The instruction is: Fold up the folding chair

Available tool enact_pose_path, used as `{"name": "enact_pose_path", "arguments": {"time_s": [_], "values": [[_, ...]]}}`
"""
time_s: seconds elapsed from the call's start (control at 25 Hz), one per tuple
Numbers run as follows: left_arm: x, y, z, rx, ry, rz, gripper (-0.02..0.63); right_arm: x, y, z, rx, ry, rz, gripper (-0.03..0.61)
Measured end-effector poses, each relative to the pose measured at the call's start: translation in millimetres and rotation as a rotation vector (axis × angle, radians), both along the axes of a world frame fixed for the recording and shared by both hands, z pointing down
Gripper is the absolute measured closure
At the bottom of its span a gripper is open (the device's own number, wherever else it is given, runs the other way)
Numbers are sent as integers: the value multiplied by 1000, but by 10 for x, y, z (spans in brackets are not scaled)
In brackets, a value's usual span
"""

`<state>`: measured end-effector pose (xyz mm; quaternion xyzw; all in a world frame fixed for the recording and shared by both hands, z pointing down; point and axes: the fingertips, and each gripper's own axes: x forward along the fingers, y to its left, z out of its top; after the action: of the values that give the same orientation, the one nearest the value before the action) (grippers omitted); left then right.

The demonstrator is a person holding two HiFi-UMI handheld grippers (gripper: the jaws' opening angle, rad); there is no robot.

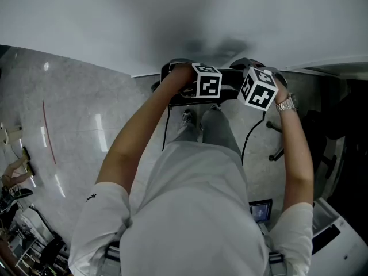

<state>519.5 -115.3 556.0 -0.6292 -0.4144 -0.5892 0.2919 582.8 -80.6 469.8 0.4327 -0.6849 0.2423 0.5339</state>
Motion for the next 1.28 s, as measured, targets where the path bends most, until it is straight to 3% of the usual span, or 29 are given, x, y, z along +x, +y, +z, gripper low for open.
{"name": "enact_pose_path", "arguments": {"time_s": [0.24, 0.48, 0.8, 1.04, 1.28], "values": [[142, -17, -26, 10, -8, -11, 546, 28, -122, 149, -8, 120, -78, 408], [415, 29, -32, 40, 18, 24, 533, 317, -83, 147, 23, 155, -19, 431], [861, -126, -128, 132, 188, 13, 464, 663, -142, 105, 74, 141, 83, 431], [1084, -229, -283, 101, 302, -145, 370, 815, -176, 125, 85, 119, 83, 430], [1238, -364, -363, 136, 375, -270, 283, 924, -233, 108, 96, 111, 58, 428]]}}
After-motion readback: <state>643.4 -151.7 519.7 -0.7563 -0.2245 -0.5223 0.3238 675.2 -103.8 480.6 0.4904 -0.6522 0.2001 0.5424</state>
